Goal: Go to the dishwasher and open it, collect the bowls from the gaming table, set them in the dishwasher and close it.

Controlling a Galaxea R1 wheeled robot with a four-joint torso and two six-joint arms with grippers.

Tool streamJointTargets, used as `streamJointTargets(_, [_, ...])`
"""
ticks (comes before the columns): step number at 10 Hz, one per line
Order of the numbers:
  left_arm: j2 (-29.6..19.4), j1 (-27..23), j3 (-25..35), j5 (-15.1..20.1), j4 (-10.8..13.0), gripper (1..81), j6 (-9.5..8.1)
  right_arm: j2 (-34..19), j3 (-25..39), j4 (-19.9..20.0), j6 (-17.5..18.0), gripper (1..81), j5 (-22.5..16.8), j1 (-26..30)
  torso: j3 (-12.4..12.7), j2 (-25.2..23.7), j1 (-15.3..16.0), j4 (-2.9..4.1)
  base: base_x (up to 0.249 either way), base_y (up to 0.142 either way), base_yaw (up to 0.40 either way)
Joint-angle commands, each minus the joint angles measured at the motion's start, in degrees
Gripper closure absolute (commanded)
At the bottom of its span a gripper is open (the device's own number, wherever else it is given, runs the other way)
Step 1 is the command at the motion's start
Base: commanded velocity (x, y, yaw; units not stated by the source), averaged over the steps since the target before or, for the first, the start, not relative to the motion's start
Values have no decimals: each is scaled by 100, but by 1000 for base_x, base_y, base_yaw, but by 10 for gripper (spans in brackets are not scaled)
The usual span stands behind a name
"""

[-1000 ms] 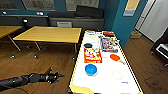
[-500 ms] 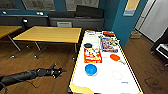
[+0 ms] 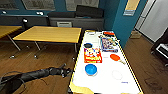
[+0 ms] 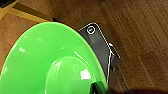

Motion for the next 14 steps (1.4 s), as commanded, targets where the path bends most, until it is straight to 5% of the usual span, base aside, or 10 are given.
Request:
streamJointTargets(1, [383,-655,-302,356,173,10,22,-305,111,-120,5,811,-370,101,0,0,0,0,0,0,0])
streamJointTargets(4, [849,-576,-890,453,183,10,-56,-314,103,-120,5,811,-370,109,-2,2,0,0,0,0,0])
streamJointTargets(5, [910,-584,-1118,462,163,10,-363,-314,111,-120,5,811,-378,144,-5,2,2,0,0,0,0])
streamJointTargets(6, [1007,-620,-1383,479,199,10,-453,-322,137,-120,5,811,-378,153,-5,2,2,0,0,0,0])
streamJointTargets(14, [2097,-998,-2122,866,691,10,-470,-322,111,-111,5,811,-378,127,-7,2,2,0,0,0,0])
